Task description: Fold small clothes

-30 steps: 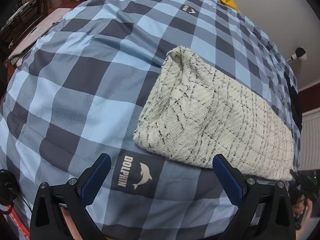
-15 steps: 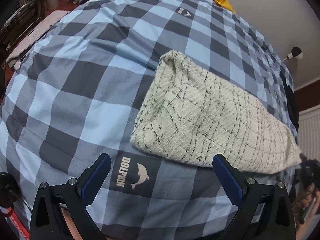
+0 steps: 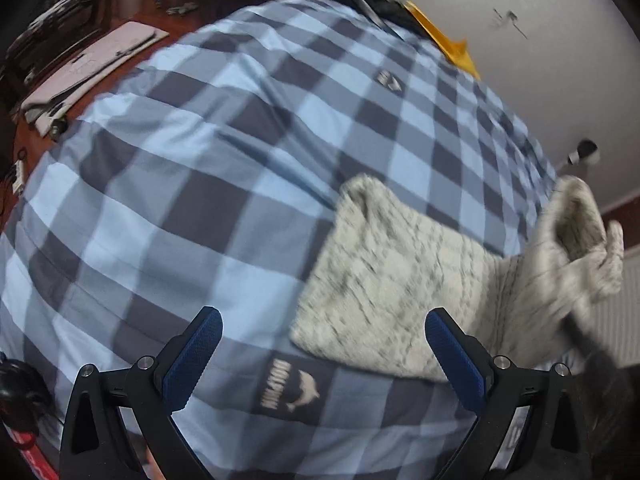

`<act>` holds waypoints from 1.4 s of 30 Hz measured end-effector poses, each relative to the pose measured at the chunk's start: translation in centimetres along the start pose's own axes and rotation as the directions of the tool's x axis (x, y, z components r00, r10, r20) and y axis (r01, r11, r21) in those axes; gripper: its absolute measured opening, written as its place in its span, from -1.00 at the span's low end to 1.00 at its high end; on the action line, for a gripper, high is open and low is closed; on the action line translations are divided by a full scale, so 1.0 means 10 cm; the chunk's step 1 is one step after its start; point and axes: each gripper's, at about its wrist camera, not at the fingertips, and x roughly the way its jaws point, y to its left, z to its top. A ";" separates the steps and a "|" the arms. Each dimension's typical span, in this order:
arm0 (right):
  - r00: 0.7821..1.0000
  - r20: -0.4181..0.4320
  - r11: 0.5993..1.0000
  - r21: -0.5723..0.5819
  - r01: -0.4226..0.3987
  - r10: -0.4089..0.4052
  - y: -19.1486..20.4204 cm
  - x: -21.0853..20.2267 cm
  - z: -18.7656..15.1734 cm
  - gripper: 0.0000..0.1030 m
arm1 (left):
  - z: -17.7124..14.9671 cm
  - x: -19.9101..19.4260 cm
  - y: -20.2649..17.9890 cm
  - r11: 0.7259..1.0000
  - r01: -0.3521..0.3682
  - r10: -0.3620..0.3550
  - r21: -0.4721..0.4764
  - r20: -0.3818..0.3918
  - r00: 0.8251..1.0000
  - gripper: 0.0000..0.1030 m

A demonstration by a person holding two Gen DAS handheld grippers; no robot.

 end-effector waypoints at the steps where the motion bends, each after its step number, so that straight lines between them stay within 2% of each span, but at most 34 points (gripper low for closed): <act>1: 1.000 -0.009 0.999 -0.025 -0.022 0.022 0.17 0.10 -0.03 -0.86 | 0.05 -0.02 0.07 1.000 -0.018 0.018 -0.007 0.009 1.000 0.99; 3: 0.997 -0.047 0.997 -0.038 -0.066 0.064 0.41 0.38 -0.12 -0.86 | 0.11 -0.04 0.19 0.998 -0.054 0.055 -0.030 0.024 0.998 0.99; 5: 0.991 -0.099 0.995 -0.024 -0.092 0.089 0.49 0.71 -0.23 -0.86 | 0.18 -0.05 0.34 0.995 -0.069 0.072 -0.074 0.032 0.997 0.99; 7: 0.983 -0.134 0.992 0.023 -0.121 0.123 0.50 0.97 -0.34 -0.85 | 0.22 -0.06 0.46 0.991 -0.052 0.057 -0.122 0.036 0.998 0.99; 11: 0.967 -0.144 0.973 0.126 -0.191 0.209 0.44 1.27 -0.54 -0.83 | 0.27 -0.12 0.56 0.983 -0.040 0.056 -0.179 0.086 0.995 0.99; 14: 0.964 -0.102 0.964 0.129 -0.233 0.246 0.41 1.19 -0.64 -0.82 | 0.26 -0.09 0.44 0.990 -0.040 0.054 -0.138 0.101 0.993 0.99; 15: 0.962 -0.091 0.960 0.140 -0.244 0.258 0.39 1.17 -0.66 -0.80 | 0.25 -0.03 0.34 0.995 -0.036 0.046 -0.097 0.099 0.994 0.99; 17: 0.948 -0.058 0.935 0.195 -0.296 0.313 0.27 1.16 -0.67 -0.65 | 0.23 0.07 0.15 0.999 -0.019 0.022 -0.034 0.094 0.995 0.99; 18: 0.935 -0.047 0.916 0.224 -0.332 0.351 0.21 1.15 -0.67 -0.59 | 0.22 0.16 0.02 1.000 0.006 -0.007 0.010 0.080 0.997 0.99; 19: 0.916 -0.034 0.890 0.254 -0.379 0.400 0.16 1.14 -0.68 -0.48 | 0.23 0.29 -0.15 0.996 0.064 -0.066 0.061 0.041 0.997 0.99; 21: 0.895 -0.023 0.863 0.280 -0.421 0.445 0.14 1.15 -0.68 -0.34 | 0.26 0.48 -0.36 0.987 0.138 -0.137 0.082 -0.012 0.990 0.99; 22: 0.884 -0.019 0.847 0.296 -0.442 0.468 0.13 1.13 -0.68 -0.18 | 0.27 0.59 -0.44 0.985 0.151 -0.149 0.081 -0.033 0.988 0.99; 23: 0.872 -0.017 0.832 0.309 -0.460 0.489 0.13 1.11 -0.69 0.01 | 0.28 0.68 -0.52 0.984 0.156 -0.152 0.084 -0.052 0.987 0.98; 24: 0.867 -0.023 0.823 0.327 -0.465 0.499 0.12 1.08 -0.69 -0.05 | 0.30 0.83 -0.60 0.982 0.161 -0.152 0.100 -0.094 0.984 0.98; 25: 0.882 -0.060 0.829 0.377 -0.414 0.468 0.06 1.05 -0.73 -0.07 | 0.32 0.93 -0.64 0.982 0.161 -0.149 0.104 -0.117 0.982 0.98; 26: 0.870 -0.080 0.813 0.408 -0.416 0.486 0.02 1.04 -0.77 -0.06 | 0.33 1.03 -0.65 0.985 0.142 -0.129 0.097 -0.124 0.984 0.99; 27: 0.825 -0.088 0.757 0.460 -0.464 0.559 -0.08 0.98 -0.85 -0.05 | 0.33 1.09 -0.65 0.986 0.139 -0.126 0.089 -0.136 0.983 0.99; 28: 0.808 -0.098 0.737 0.485 -0.471 0.581 -0.15 0.92 -0.90 -0.05 | 0.34 1.21 -0.62 0.985 0.162 -0.149 0.062 -0.171 0.974 0.99; 29: 0.806 -0.141 0.742 0.506 -0.440 0.574 -0.21 0.85 -0.95 -0.01 | 0.34 1.27 -0.59 0.985 0.168 -0.159 0.033 -0.179 0.971 0.99; 30: 0.810 -0.197 0.762 0.515 -0.394 0.552 -0.27 0.75 -0.99 0.17 | 0.33 1.30 -0.56 0.987 0.159 -0.154 0.017 -0.176 0.972 1.00; 31: 0.802 -0.220 0.764 0.515 -0.388 0.556 -0.34 0.64 -1.01 0.20 | 0.32 1.33 -0.54 0.990 0.141 -0.138 0.003 -0.170 0.976 1.00; 33: 0.774 -0.203 0.738 0.514 -0.437 0.600 -0.51 0.41 -1.00 0.20 | 0.30 1.35 -0.55 0.992 0.128 -0.123 0.021 -0.163 0.979 1.00; 34: 0.786 -0.168 0.732 0.518 -0.443 0.595 -0.66 0.27 -0.98 0.21 | 0.29 1.35 -0.58 0.992 0.121 -0.113 0.043 -0.154 0.982 1.00; 35: 0.816 -0.133 0.739 0.525 -0.423 0.562 -0.80 0.17 -0.96 0.27 | 0.29 1.34 -0.60 0.992 0.110 -0.100 0.062 -0.143 0.985 1.00; 36: 0.873 -0.082 0.755 0.545 -0.364 0.480 -1.08 0.06 -0.94 0.34 | 0.29 1.31 -0.64 0.992 0.089 -0.077 0.094 -0.126 0.989 1.00; 37: 0.913 -0.055 0.761 0.574 -0.302 0.404 -1.27 0.01 -0.90 0.50 | 0.30 1.29 -0.67 0.990 0.074 -0.061 0.116 -0.114 0.992 1.00; 38: 0.934 -0.042 0.754 0.604 -0.259 0.354 -1.40 -0.01 -0.88 0.52 | 0.30 1.27 -0.70 0.988 0.059 -0.044 0.140 -0.102 0.994 1.00; 39: 0.953 -0.024 0.732 0.646 -0.217 0.303 -1.57 -0.02 -0.85 0.52 | 0.30 1.23 -0.74 0.984 0.037 -0.023 0.173 -0.084 0.996 1.00; 40: 0.957 0.008 0.691 0.690 -0.216 0.291 -1.73 0.02 -0.80 0.52 | 0.31 1.21 -0.76 0.981 0.024 -0.011 0.192 -0.070 0.997 1.00; 42: 0.942 0.011 0.647 0.724 -0.238 0.335 -1.77 0.21 -0.70 0.52 | 0.32 1.16 -0.78 0.976 0.004 0.006 0.219 -0.047 0.999 1.00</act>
